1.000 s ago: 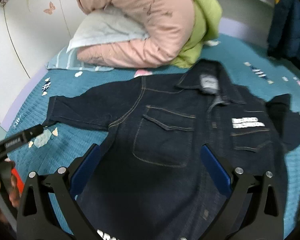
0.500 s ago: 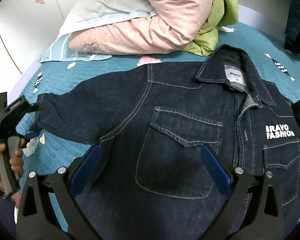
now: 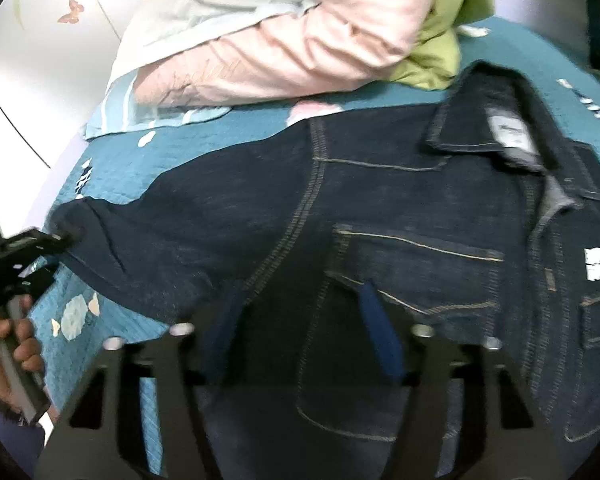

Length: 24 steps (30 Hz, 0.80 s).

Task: Fold large clothes

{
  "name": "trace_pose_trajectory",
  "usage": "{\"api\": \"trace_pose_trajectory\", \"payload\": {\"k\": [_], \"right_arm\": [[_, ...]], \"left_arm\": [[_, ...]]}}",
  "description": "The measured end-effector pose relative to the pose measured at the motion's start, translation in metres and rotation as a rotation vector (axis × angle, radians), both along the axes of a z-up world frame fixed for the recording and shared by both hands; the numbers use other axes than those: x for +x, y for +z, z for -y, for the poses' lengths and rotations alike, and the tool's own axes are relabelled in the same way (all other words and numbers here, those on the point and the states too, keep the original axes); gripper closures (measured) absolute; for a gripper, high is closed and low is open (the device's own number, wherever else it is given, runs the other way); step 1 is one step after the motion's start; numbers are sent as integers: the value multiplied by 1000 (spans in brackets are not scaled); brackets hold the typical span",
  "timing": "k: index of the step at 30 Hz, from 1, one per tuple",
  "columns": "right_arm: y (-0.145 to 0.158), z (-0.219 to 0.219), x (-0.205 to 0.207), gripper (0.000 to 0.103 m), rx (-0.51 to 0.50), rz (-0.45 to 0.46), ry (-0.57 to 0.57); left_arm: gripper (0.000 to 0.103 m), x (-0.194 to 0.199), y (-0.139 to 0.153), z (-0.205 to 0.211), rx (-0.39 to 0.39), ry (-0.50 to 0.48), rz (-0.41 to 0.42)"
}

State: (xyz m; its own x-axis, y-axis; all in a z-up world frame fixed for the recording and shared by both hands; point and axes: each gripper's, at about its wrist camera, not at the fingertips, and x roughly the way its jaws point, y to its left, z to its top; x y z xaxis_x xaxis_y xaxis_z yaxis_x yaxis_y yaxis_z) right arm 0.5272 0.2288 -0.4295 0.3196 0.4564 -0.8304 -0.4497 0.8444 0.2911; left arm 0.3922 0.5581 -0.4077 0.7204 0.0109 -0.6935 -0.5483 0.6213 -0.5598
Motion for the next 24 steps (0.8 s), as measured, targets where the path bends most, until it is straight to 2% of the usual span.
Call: {"api": "trace_pose_trajectory", "payload": {"k": [3,4,6,8,10,12,15,19,21,24], "right_arm": [[-11,-15,7,83,51,-56,36],[-16,-20,9,85,54,-79,45],[-36,-32,14,86,9,-140,50],[-42,-31,18,87,22,-154,47],[-38,-23,22,88,75,-191,55],[-30,-5,22,89,165,-218,66],[-3,53,15,87,230,-167,43],[21,147,5,86,197,-93,-51],[31,203,-4,86,135,-33,-101],[36,266,-14,86,42,27,-170]], "left_arm": [[90,1,34,15,48,-57,64],[90,2,47,23,74,-80,82],[90,10,63,37,91,-127,108],[90,20,78,58,113,-171,123],[90,32,100,87,158,-224,157],[90,42,117,114,164,-283,189],[90,69,138,172,177,-391,220],[90,106,142,253,167,-513,219],[90,130,130,305,166,-582,184],[90,158,95,372,152,-675,98]]}}
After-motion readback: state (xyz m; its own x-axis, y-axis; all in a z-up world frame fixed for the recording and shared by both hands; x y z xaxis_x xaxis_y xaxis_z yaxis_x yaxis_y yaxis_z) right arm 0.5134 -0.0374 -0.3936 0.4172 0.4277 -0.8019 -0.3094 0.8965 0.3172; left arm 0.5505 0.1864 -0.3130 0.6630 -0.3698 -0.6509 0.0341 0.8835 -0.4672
